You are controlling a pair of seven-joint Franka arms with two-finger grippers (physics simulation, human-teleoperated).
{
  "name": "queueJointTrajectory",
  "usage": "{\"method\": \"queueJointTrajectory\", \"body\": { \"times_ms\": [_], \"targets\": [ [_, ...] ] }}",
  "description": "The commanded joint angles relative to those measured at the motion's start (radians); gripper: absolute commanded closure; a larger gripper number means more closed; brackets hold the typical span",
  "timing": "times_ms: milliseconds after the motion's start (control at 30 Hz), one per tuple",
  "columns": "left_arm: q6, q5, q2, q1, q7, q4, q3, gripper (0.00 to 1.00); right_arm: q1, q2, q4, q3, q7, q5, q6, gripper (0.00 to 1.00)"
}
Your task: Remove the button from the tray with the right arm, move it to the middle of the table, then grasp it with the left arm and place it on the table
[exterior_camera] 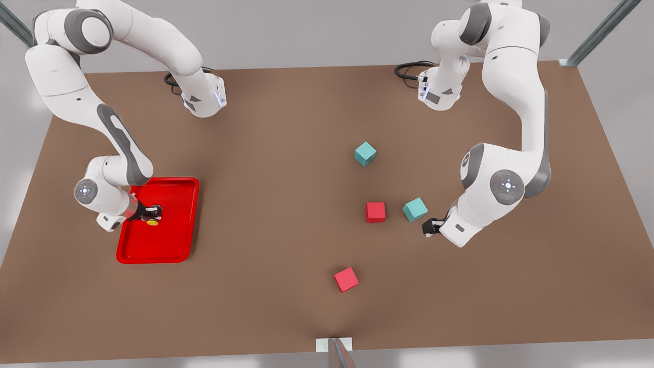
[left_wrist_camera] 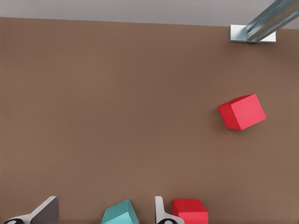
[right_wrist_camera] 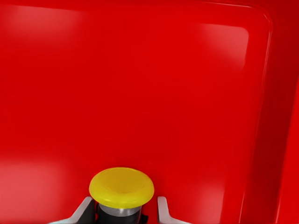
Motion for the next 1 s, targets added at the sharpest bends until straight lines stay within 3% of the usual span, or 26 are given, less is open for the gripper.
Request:
{"method": "queueJointTrajectory", "body": {
  "times_ms": [0,133,233,300,333,400,433,533,600,700,800,967],
  "targets": [
    [0.0,0.001,0.0,0.001,-0.025,0.002,0.0,0.0,-0.001,0.003,0.0,-0.002,0.008,-0.012,0.013,0.55],
    [0.0,0.001,0.0,-0.001,-0.025,0.002,0.0,0.0,0.0,-0.02,-0.001,-0.002,0.01,-0.012,0.004,0.61],
    [0.0,0.001,0.0,0.001,-0.025,0.002,0.0,0.0,0.002,-0.109,-0.001,0.007,0.014,-0.002,-0.102,0.6],
    [-0.002,0.001,-0.008,0.001,-0.024,0.002,0.0,0.0,0.011,-0.142,0.019,0.058,0.094,0.01,-0.201,0.6],
    [-0.002,0.001,-0.008,0.001,-0.024,0.002,0.0,0.0,0.038,-0.143,0.075,0.099,0.137,0.073,-0.286,0.6],
    [0.0,0.001,0.0,0.001,-0.024,0.002,0.0,0.0,0.218,-0.139,0.204,0.092,0.286,0.197,-0.407,0.6],
    [0.0,0.001,0.001,0.002,-0.024,0.002,0.0,0.0,0.376,-0.116,0.298,0.035,0.39,0.255,-0.458,0.6],
    [0.001,0.001,0.004,0.002,-0.022,0.002,0.0,0.0,0.943,0.002,0.595,-0.304,0.678,0.462,-0.531,0.6],
    [0.001,0.001,0.004,0.004,-0.022,0.002,0.0,0.0,1.173,0.137,0.809,-0.428,0.859,0.551,-0.544,0.6],
    [0.001,0.003,0.004,0.004,-0.019,0.002,0.001,0.0,1.516,0.331,1.076,-0.7,1.159,0.731,-0.525,0.59],
    [0.0,0.003,0.0,0.005,-0.017,0.002,0.0,0.0,1.66,0.435,1.194,-0.723,1.383,0.739,-0.384,0.59],
    [0.001,0.003,0.004,0.004,-0.019,0.002,0.001,0.0,1.658,0.664,1.366,-0.689,1.41,0.746,-0.042,0.58]
  ]
}}
